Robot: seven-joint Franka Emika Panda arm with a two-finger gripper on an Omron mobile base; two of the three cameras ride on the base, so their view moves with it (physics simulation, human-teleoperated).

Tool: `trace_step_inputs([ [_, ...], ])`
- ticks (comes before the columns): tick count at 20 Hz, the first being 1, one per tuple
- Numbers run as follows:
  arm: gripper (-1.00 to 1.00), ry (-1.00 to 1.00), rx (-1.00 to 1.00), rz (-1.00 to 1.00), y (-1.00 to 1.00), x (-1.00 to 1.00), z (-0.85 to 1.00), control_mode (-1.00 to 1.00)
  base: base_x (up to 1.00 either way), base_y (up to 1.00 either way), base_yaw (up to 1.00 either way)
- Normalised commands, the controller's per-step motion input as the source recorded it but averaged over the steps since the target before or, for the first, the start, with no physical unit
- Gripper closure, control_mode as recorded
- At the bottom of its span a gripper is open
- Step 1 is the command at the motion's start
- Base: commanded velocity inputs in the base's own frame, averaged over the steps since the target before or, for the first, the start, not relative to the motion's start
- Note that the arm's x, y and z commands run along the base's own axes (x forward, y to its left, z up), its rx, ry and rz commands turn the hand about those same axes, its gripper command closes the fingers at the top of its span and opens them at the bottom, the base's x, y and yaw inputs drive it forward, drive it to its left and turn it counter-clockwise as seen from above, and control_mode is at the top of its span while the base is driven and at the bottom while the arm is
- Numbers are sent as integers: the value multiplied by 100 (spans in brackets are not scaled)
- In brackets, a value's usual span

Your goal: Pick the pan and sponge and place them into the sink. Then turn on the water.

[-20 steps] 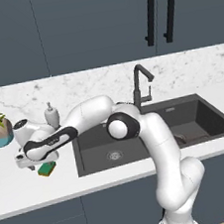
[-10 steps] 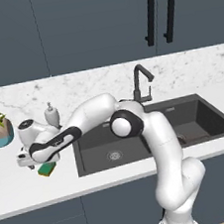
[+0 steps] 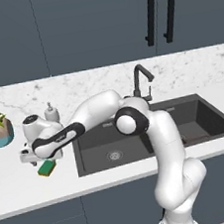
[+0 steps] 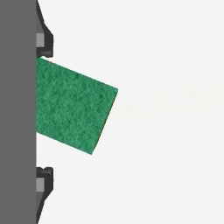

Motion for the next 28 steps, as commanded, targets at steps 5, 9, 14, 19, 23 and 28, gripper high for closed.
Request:
trace_step_inputs([
  [5, -100, 5, 2, -6, -14, 0, -11, -100, 0, 0, 0],
  [9, -100, 0, 3, -6, 0, 10, -21, -100, 0, 0, 0],
  [14, -100, 0, 0, -7, 0, 20, -1, -100, 0, 0, 0],
  [19, -100, 0, 0, -4, 0, 1, 0, -100, 0, 0, 0],
  [23, -100, 0, 1, 0, 0, -13, 0, -100, 0, 0, 0],
  [28, -100, 0, 1, 0, 0, -3, 0, -100, 0, 0, 0],
])
